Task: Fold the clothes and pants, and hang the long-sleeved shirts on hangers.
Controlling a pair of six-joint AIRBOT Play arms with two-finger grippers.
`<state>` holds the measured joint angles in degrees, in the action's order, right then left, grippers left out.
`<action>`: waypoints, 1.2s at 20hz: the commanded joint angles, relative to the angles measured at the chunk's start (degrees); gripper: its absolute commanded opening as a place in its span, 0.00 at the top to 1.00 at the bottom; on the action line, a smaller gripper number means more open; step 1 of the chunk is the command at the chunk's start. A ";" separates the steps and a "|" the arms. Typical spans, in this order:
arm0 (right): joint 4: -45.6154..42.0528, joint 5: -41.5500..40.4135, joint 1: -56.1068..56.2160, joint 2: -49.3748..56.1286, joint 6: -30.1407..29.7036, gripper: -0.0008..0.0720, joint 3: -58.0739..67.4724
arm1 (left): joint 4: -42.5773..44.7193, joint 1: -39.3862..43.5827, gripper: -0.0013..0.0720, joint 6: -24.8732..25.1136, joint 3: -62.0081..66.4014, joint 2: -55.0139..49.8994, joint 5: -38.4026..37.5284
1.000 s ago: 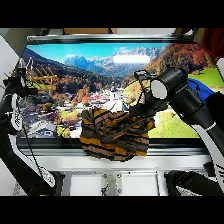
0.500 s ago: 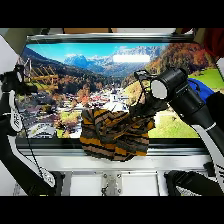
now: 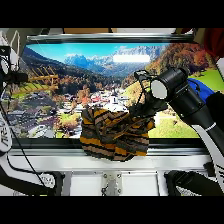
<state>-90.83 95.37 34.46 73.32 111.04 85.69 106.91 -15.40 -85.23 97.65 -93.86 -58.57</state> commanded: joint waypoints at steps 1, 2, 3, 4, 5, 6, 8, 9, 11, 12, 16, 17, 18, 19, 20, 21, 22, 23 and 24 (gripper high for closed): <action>0.00 0.00 -0.02 0.02 0.02 0.96 -0.02 | -1.57 3.93 0.96 4.70 -4.07 9.14 -1.64; 0.00 0.00 -0.02 0.02 0.02 0.96 -0.02 | -4.35 5.25 0.96 9.05 -5.22 11.93 -3.19; 0.00 0.00 -0.02 0.04 0.02 0.96 -0.02 | -8.37 6.36 0.96 14.82 -6.38 14.53 -5.29; 0.00 0.00 -0.02 0.04 0.02 0.96 -0.02 | -13.05 7.37 0.96 21.33 -7.72 17.22 -7.76; 0.00 0.00 -0.02 0.04 0.02 0.96 -0.02 | -18.32 8.35 0.96 28.46 -9.27 19.89 -10.86; 0.00 0.00 -0.02 0.04 0.00 0.96 -0.02 | -23.21 9.18 0.96 34.77 -10.73 22.25 -14.10; 0.00 0.00 -0.02 0.02 0.00 0.96 -0.02 | -33.24 9.81 0.96 46.86 -14.64 27.06 -21.75; 0.00 0.00 -0.02 0.04 0.02 0.96 -0.02 | -37.29 9.81 0.96 51.87 -16.52 29.00 -25.62; 0.00 0.00 -0.02 0.04 0.02 0.96 -0.02 | -37.75 9.81 0.96 56.02 -20.81 32.87 -29.81; 0.00 0.00 -0.02 0.04 0.00 0.96 -0.02 | -36.41 9.81 0.96 56.76 -22.40 34.58 -28.70; -0.02 0.00 -0.02 0.04 0.02 0.96 -0.02 | -36.22 8.37 0.96 64.00 -29.51 41.44 -32.06; 0.00 0.00 -0.02 0.04 0.02 0.96 -0.02 | -36.65 7.45 0.96 66.03 -31.21 42.80 -34.82; 0.00 0.00 -0.02 0.04 0.02 0.96 -0.02 | -36.61 6.45 0.96 66.95 -32.89 44.06 -37.38; 0.00 0.00 -0.02 0.04 0.02 0.96 -0.02 | -36.59 5.70 0.96 67.19 -34.58 45.35 -39.17; 0.00 0.00 -0.02 0.04 0.02 0.96 -0.02 | -36.68 5.18 0.97 68.06 -36.30 46.66 -39.76; 0.00 0.00 -0.02 0.04 0.00 0.96 -0.02 | -37.05 4.94 0.96 69.09 -37.92 47.80 -40.02; -0.02 0.00 -0.02 0.04 0.02 0.96 -0.02 | -38.29 4.94 0.97 70.12 -39.89 49.22 -40.02; 0.00 0.00 -0.02 0.04 0.00 0.96 -0.02 | -39.69 4.94 0.97 71.08 -41.83 50.53 -40.06; 0.00 0.00 -0.02 0.04 0.00 0.96 0.00 | -41.13 4.94 0.96 71.47 -43.43 51.34 -40.46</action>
<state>-90.83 95.37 34.46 73.32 111.04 85.69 68.99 -9.96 -17.23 58.92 -45.71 -96.53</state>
